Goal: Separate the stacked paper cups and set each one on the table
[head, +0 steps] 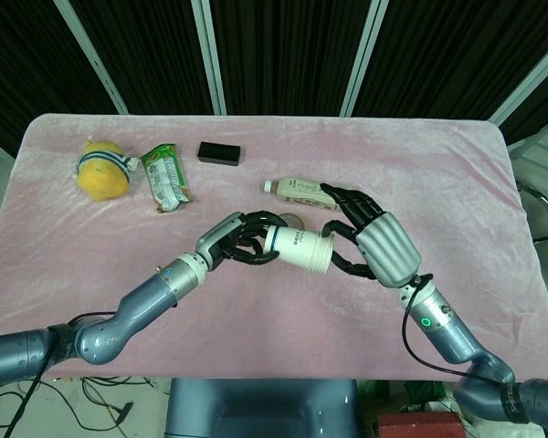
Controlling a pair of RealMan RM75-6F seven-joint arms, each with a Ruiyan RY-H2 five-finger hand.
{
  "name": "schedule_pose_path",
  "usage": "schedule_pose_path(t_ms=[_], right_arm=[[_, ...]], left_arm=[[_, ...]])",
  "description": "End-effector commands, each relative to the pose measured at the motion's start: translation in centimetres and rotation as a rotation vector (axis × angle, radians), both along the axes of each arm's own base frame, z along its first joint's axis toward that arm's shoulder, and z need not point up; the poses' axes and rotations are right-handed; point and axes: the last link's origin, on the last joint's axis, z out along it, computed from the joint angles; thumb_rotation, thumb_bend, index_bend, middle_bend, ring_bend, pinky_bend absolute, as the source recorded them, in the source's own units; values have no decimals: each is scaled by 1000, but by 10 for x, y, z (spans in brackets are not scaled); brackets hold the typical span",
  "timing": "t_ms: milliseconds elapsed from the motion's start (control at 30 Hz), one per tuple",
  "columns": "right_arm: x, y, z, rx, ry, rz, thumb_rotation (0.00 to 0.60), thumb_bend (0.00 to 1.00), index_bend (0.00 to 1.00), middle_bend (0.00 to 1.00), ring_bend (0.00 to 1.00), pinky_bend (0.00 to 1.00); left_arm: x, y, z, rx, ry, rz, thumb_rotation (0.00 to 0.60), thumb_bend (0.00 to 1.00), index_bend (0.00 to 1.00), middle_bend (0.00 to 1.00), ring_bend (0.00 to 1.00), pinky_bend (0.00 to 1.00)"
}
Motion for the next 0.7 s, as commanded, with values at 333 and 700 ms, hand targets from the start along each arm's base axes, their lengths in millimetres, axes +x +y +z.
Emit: schedule_pose_path(t_ms=[333,700], right_arm=[[-3,1,4,3,-24,-6,600,259,500,29,116,176],[0,2,1,17,-31,3,600,265,519,29,117,176]], left_arm=[[-6,-1,2,-5,-8,13,600,421,436,458,354,592],[-2,0,1,-8,-19,3,600,421,436,458,354,592]])
